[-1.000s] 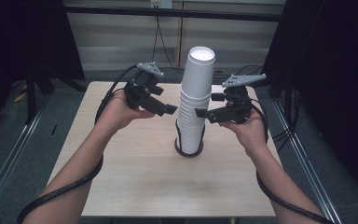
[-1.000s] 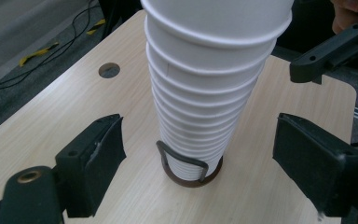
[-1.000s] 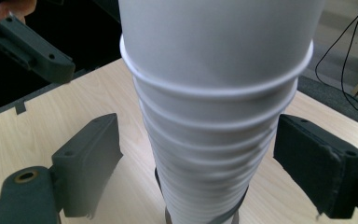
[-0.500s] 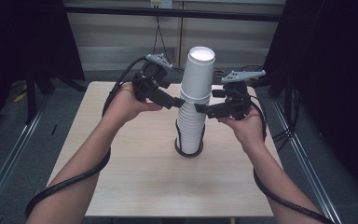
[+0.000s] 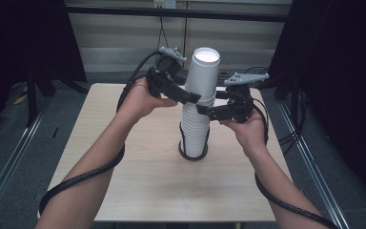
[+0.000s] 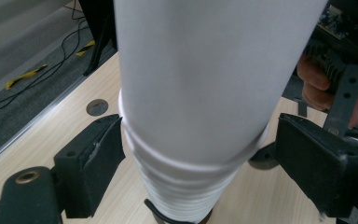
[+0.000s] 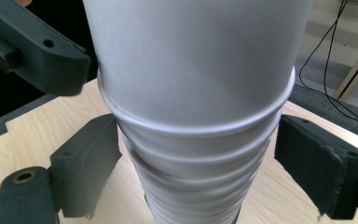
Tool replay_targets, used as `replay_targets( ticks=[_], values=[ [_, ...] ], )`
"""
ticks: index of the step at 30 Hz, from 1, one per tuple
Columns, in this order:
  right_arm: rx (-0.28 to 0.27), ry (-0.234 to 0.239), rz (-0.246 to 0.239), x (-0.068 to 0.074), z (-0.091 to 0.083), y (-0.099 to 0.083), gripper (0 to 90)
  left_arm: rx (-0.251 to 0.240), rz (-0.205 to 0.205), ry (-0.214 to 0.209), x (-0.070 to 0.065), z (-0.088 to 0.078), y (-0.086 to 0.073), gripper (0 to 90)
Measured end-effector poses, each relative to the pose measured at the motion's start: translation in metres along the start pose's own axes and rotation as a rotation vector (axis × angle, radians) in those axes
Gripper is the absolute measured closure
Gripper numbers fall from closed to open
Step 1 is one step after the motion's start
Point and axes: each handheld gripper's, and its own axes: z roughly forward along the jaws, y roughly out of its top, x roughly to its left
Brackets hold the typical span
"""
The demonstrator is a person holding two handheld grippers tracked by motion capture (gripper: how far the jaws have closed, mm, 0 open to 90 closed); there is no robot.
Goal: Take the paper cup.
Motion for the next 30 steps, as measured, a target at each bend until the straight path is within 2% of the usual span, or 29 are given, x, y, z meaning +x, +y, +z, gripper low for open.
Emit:
replay_targets(
  ticks=[2, 3, 4, 9, 12, 15, 30],
  values=[
    [-0.001, 0.001, -0.001, 0.0, 0.0, 0.0, 13.8, 0.0, 0.003, -0.001, -0.001, 0.003, 0.002, 14.5],
    [0.0, -0.001, -0.003, 0.0, 0.0, 0.0, 13.8, 0.005, 0.009, 0.017, -0.002, 0.007, 0.005, 14.2],
    [0.0, -0.001, -0.003, 0.0, 0.0, 0.0, 13.8, 0.005, 0.009, 0.017, -0.002, 0.007, 0.005, 13.7],
    [-0.005, 0.0, 0.0, 0.0, 0.001, -0.001, 13.8, -0.016, -0.015, 0.029, -0.002, 0.018, 0.009, 8.2],
    [-0.009, 0.002, 0.003, 0.0, 0.001, -0.001, 13.8, -0.022, -0.014, 0.033, -0.001, 0.021, 0.01, 6.4],
    [-0.01, 0.009, 0.016, 0.001, 0.002, -0.001, 13.8, -0.046, -0.042, 0.034, 0.0, 0.027, 0.009, 5.1],
    [-0.014, 0.003, 0.013, 0.002, 0.004, -0.003, 14.2, -0.079, -0.041, 0.043, -0.001, 0.029, 0.008, 7.9]
  ],
)
